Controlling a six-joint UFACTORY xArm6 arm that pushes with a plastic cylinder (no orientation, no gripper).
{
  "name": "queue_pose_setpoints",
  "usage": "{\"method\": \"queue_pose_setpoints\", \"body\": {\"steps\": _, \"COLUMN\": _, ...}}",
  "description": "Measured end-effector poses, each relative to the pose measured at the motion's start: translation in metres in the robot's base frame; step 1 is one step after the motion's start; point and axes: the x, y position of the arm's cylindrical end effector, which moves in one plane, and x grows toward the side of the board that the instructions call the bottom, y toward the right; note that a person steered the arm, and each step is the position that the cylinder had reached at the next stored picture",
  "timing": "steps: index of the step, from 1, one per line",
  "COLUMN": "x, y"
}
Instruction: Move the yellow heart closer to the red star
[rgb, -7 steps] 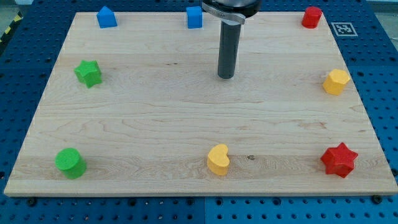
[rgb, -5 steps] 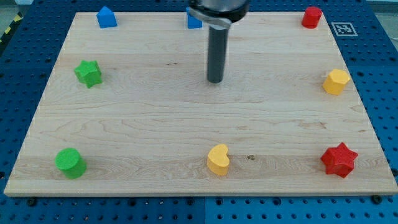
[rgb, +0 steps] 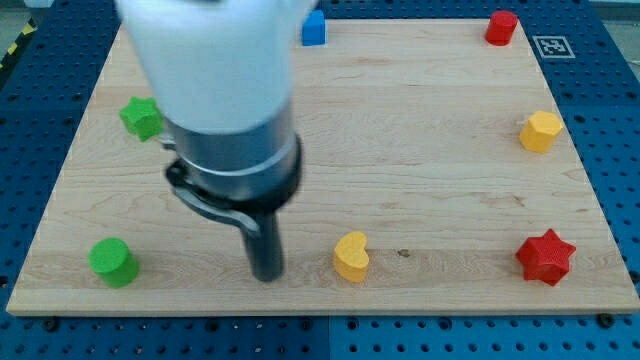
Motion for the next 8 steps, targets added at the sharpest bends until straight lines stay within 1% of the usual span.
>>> {"method": "queue_pose_setpoints", "body": {"steps": 1, "x": 0.006, "y": 0.053}}
{"method": "queue_pose_setpoints", "body": {"steps": 2, "x": -0.016, "y": 0.051}}
{"method": "queue_pose_setpoints", "body": {"steps": 3, "x": -0.022, "y": 0.046}}
{"method": "queue_pose_setpoints", "body": {"steps": 4, "x": -0.023, "y": 0.061}}
{"method": "queue_pose_setpoints", "body": {"steps": 6, "x": -0.048, "y": 0.158}}
{"method": "queue_pose_setpoints", "body": {"steps": 7, "x": -0.051, "y": 0.194}}
{"method": "queue_pose_setpoints", "body": {"steps": 8, "x": -0.046, "y": 0.196}}
